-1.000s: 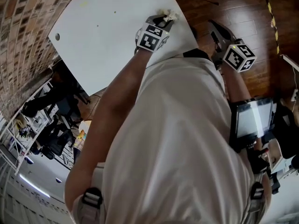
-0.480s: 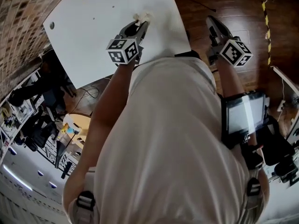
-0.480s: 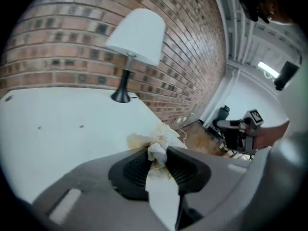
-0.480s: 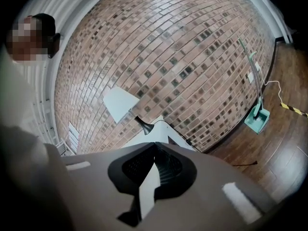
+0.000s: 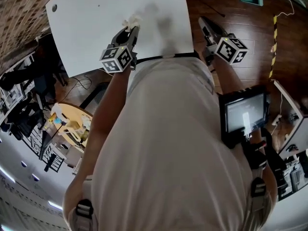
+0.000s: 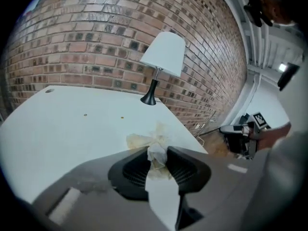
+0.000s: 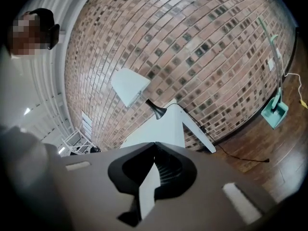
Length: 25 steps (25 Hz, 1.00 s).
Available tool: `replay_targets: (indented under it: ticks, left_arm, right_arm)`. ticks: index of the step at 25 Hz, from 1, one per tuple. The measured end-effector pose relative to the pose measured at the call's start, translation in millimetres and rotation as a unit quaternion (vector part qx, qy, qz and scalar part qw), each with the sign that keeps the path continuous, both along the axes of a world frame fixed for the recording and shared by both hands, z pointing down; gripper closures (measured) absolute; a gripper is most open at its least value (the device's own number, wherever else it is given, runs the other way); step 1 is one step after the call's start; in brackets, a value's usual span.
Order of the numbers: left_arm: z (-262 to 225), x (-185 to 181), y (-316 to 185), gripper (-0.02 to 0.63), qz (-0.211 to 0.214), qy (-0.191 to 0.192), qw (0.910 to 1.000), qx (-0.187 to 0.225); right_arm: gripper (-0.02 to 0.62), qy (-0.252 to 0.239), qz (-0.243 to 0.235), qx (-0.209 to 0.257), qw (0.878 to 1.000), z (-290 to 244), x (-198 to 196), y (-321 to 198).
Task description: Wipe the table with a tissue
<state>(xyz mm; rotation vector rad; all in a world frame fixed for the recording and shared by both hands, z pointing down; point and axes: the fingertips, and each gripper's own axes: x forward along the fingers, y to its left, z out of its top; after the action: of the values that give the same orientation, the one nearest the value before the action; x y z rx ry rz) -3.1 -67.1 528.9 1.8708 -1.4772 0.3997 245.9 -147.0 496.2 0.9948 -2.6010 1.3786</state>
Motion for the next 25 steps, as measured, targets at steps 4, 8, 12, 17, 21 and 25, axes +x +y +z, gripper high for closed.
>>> replay_targets:
  ticks: [4,8,12,17,21,25]
  left_arm:
    - [-4.9,-16.4,18.6,0.492,0.008,-0.017,0.9998,0.001]
    - [-5.9,-39.8,37.8,0.492,-0.004,0.007,0.9998,0.015]
    - [-8.5,-26.7,32.9,0.492,0.003,0.072,0.9966,0.039]
    - [-7.4,-25.1,32.2,0.492,0.01,0.096,0.9944,0.044]
    - [-5.7,-57.6,38.8,0.492,0.03,0.091,0.9938,0.056]
    - [-1.8,-74.7,43.5,0.492,0.046,0.082,0.9937,0.061]
  right_arm:
    - [0.588,0.0,-0.039,0.014,0.999,-3.9,-39.2,8.2]
    - [0.588,0.012,-0.075,0.031,0.997,-12.5,-84.0,24.7]
    - [0.588,0.021,-0.1,0.058,0.993,-22.7,-97.5,20.0]
    - [0.588,0.041,-0.115,0.068,0.99,-35.2,-106.4,28.1]
    - [0.588,0.054,-0.119,0.076,0.989,-35.0,-148.2,41.4]
    - [0.588,0.06,-0.126,0.082,0.987,-36.7,-176.8,49.6]
